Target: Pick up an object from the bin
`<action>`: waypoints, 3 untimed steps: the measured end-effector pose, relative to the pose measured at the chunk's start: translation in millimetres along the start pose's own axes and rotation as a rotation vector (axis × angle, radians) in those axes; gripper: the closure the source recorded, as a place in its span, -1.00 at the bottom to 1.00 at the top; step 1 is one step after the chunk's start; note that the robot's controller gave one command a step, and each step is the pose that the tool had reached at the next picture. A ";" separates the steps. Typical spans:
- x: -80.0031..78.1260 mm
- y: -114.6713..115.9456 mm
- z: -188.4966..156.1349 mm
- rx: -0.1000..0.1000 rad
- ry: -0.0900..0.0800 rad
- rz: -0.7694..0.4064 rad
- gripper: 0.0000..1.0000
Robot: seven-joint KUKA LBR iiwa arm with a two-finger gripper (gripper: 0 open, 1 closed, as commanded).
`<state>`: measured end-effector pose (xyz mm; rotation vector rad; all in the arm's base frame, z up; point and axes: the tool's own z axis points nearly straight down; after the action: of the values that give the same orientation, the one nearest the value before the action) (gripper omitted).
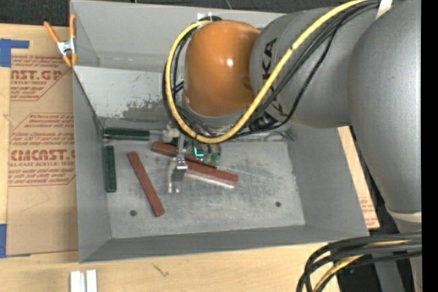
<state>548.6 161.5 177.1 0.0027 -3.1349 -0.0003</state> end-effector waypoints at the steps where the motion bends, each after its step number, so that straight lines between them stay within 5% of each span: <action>1: -1.9 -0.6 -4.5 -0.001 -0.007 0.001 -1.00; 3: 15.2 -46.3 93.2 -0.006 -0.030 0.058 -1.00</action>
Offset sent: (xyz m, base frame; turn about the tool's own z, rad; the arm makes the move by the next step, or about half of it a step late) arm -0.0199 -0.0723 -0.1071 0.0441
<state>532.9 115.2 84.0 -0.0891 -3.1641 -0.0102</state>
